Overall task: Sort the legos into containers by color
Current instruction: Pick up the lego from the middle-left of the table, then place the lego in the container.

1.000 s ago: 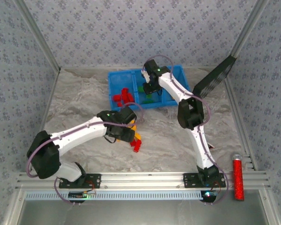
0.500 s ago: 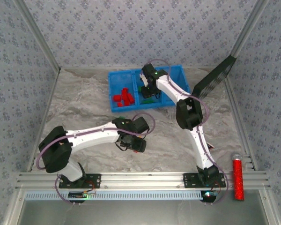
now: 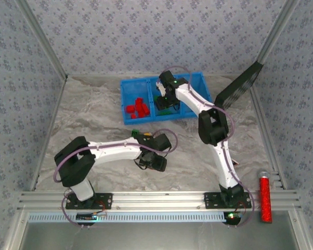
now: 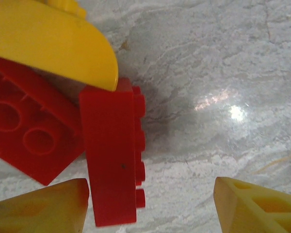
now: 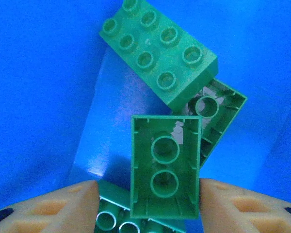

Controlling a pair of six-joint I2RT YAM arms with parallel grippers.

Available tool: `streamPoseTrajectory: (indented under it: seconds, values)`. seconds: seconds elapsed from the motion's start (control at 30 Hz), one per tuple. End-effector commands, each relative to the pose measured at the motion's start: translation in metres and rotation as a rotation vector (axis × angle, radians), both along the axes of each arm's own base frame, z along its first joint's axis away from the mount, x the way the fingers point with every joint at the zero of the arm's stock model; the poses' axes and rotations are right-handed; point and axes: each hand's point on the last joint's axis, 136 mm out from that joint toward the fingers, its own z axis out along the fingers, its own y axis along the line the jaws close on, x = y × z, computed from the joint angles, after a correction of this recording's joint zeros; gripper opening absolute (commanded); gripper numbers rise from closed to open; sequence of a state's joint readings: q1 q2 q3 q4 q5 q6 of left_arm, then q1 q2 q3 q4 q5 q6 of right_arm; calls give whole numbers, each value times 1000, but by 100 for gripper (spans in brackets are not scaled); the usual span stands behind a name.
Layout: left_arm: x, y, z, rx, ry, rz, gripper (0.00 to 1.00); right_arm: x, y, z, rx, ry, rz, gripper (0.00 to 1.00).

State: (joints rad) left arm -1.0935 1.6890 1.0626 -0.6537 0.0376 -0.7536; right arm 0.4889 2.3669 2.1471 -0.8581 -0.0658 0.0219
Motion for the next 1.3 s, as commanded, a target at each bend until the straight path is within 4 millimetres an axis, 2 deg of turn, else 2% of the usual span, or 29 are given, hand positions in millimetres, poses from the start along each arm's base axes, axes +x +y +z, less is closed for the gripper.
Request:
streamPoseTrajectory:
  seconds: [0.0, 0.07, 0.23, 0.4, 0.57, 0.67, 0.77, 0.87, 0.97, 1.1, 1.27]
  values:
    - [-1, -4, -8, -2, 10, 2, 68, -2, 4, 37, 46, -53, 10, 59]
    - [-1, -5, -11, 8, 11, -3, 68, -3, 3, 43, 47, -64, 9, 60]
    - [4, 3, -24, 94, 5, -7, 58, -5, 3, 60, 57, -93, 8, 60]
    - [5, 5, -36, 126, 8, -5, 47, -10, 0, 70, 51, -106, 10, 59]
    - [7, 7, -40, 139, -2, 1, 26, -17, -5, 75, 41, -113, 7, 59]
    - [7, 8, -34, 135, -7, 0, 16, -23, -10, 80, 40, -115, 0, 59]
    - [9, 12, -14, 121, -31, -12, 8, -32, -15, 88, 47, -118, -7, 59]
    - [16, 8, 21, 74, -52, -64, 6, -41, -22, 95, 50, -126, -23, 59]
    - [32, 12, 60, 52, -97, -108, 5, -52, -30, 100, 54, -130, -48, 59]
    - [63, 19, 110, -36, -180, -128, 5, -69, -33, 99, 89, -111, -73, 59]
    - [119, 47, 159, -80, -323, -75, 7, -100, -24, 86, 103, -69, -62, 59]
